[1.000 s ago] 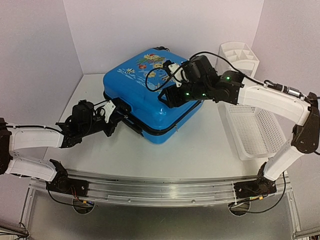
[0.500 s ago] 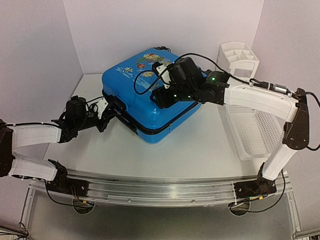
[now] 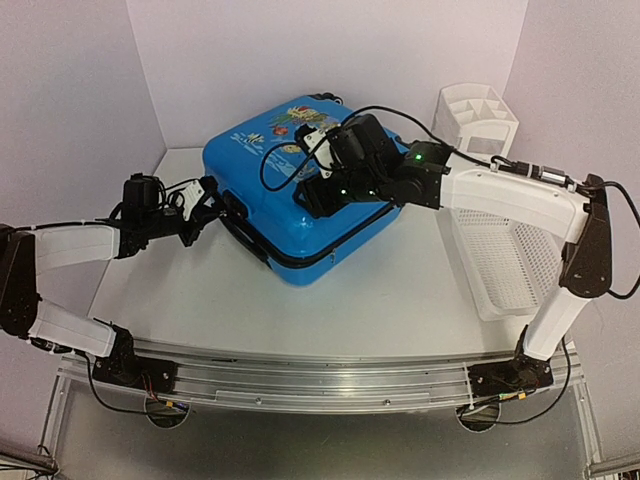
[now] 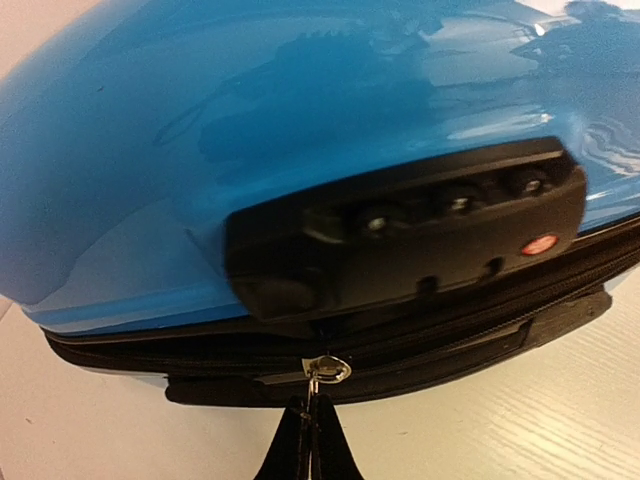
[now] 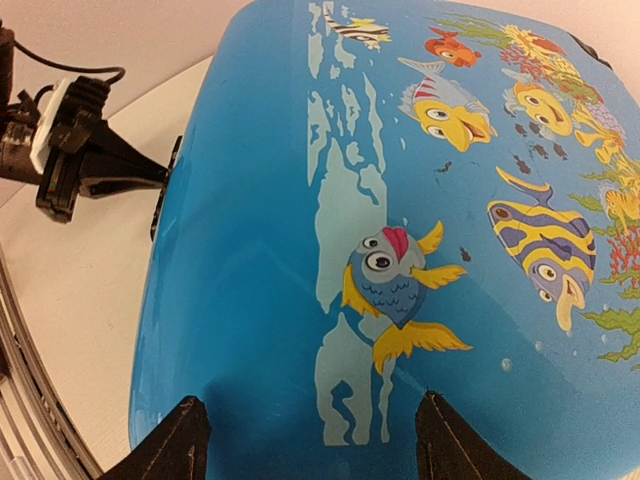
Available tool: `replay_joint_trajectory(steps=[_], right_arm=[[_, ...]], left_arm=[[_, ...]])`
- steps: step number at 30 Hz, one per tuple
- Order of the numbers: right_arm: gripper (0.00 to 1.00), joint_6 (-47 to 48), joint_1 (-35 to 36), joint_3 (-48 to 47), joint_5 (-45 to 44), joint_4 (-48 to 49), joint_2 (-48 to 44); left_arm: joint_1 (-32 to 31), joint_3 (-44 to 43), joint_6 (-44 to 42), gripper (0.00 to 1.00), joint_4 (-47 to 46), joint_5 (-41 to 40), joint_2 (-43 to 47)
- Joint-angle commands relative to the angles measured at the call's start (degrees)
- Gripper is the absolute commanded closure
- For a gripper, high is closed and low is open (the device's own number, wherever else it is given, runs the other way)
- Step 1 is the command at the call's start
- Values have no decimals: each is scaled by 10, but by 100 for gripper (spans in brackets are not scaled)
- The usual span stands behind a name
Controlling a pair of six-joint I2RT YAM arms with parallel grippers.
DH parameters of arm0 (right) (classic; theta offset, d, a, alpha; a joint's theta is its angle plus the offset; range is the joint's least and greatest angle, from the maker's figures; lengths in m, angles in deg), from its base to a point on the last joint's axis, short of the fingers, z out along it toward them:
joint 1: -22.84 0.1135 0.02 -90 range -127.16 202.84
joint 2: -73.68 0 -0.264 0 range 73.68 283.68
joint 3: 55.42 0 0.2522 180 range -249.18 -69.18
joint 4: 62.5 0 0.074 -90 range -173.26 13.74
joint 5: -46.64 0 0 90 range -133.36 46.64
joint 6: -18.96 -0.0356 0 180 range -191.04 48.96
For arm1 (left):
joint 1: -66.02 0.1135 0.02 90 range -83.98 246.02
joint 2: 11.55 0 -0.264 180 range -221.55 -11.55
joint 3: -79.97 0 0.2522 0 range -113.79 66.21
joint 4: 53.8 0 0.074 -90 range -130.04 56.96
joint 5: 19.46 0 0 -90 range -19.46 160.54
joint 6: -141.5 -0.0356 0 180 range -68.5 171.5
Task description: Open, take out, and arrange the luggage
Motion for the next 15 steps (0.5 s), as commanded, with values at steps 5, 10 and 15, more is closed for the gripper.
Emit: replay_joint_trajectory(steps=[5,10,15], right_arm=[[35,25,19,-26,-1,12,15],[35,49,41,-44,-8,20,29],[35,73,59,-66,-12,50,58]], left_arm=[[98,-73,-91,100,4,30,-62],[137,-112,-124,100,-2,59,-99],[144,-122,-196,100,43,116,-90]])
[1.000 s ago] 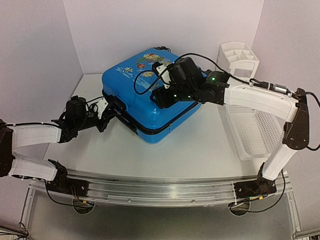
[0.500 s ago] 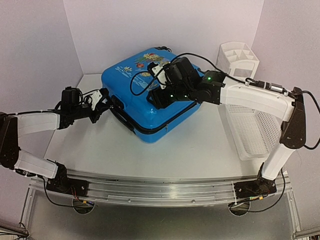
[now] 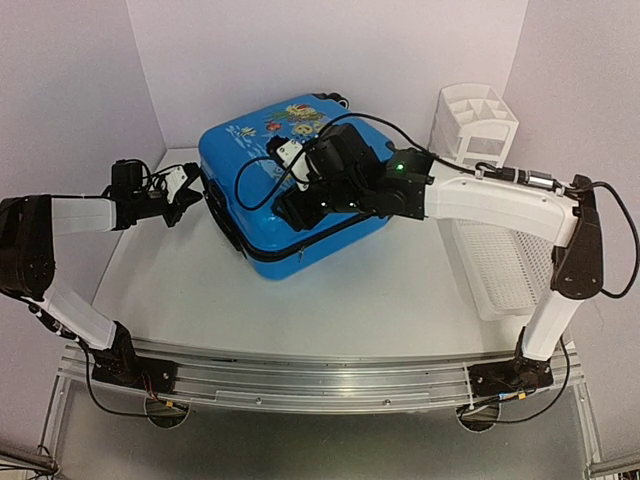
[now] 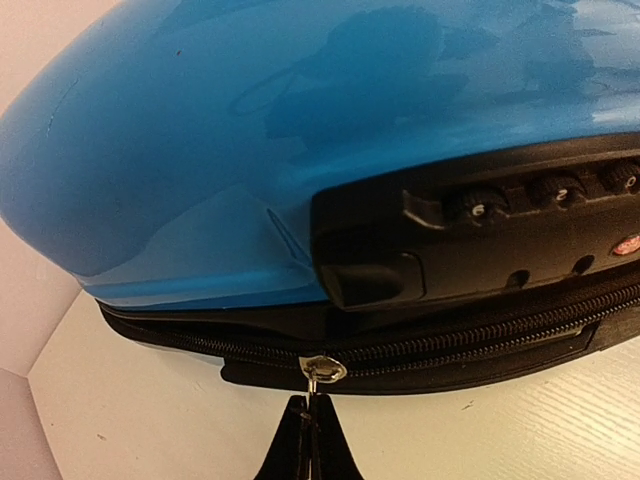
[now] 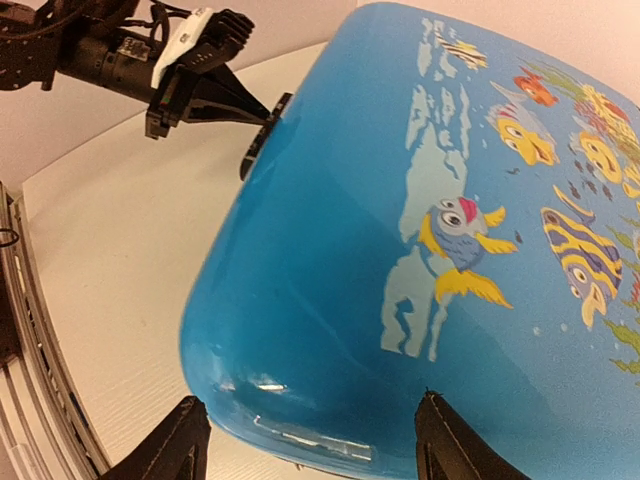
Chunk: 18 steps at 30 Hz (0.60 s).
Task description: Open, take out, and arrange the luggage
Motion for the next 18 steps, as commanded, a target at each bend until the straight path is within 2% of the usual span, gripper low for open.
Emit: replay_joint_trajectory(steps=[1,5,8,11,14,16,18], right_arm=[[35,39,19,-42,-10,41,36],[32,-5,11,-61,-79,41,47],[30,-66,-33,-53,-100,17,25],[29,-145,-109,-87,-92,-71,11],[28,-266,-200,-154,-106,-199,16],[20,-352,-265,-199,-83,-281,33],[18,-403,-305,-225,-52,-335,58]], left_arm=[[21,-22,-80,100,37,42,24],[17,-15,-61,100,50,58,36],[16,-14,-46,100,28,47,34],[16,-15,-40,100,23,55,35],[14,-15,-38,100,23,57,37],[12,-12,-38,100,22,57,38],[8,-8,-38,100,18,57,40]])
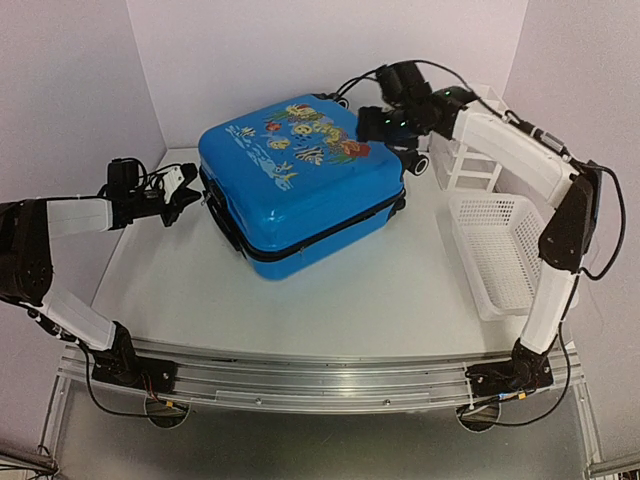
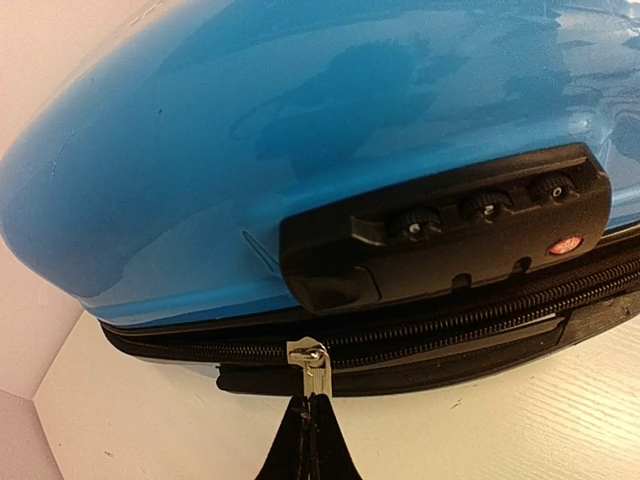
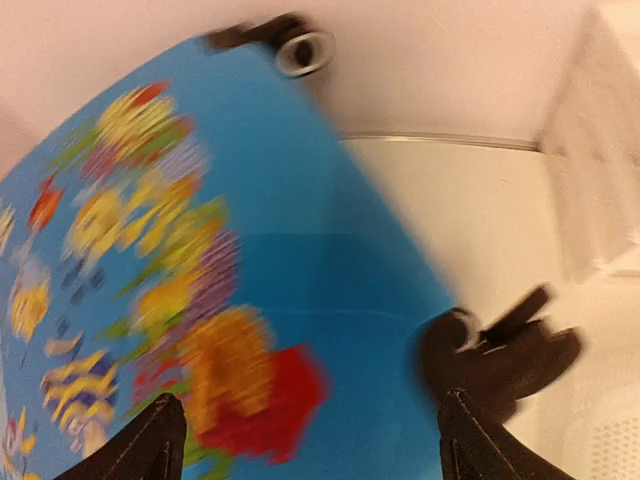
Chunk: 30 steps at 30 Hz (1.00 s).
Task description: Open, take out, and arrange the luggage
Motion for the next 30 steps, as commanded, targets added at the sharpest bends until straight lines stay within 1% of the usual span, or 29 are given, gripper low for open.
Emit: replay_joint_trajectory(steps=[1,7,13,21,27,29,30], right_arm=[[18,-200,-100,-82,22,-191,28],[18,-241,-117,-103,-20,-229,85],[20,-266,-118,-148,-14,-229,140],[21,-311,-120,-112,-62,-227,140],[23,-347,-122,-89,-34,-224,145],[22,-350,-122,-76,-41,-222,138],[22,-350,-122,-72,-42,-220,136]], left_arm=[[-3,-3,3,100,-9,14,24],[-12,-3,8,100,-14,11,27],[-12,-2,8,100,-20,10,21],[-12,6,-2,100,-17,8,19],[-11,5,-7,100,-12,7,18],[-11,-10,-7,100,18,4,16],[-11,-26,-11,99,52,4,11]])
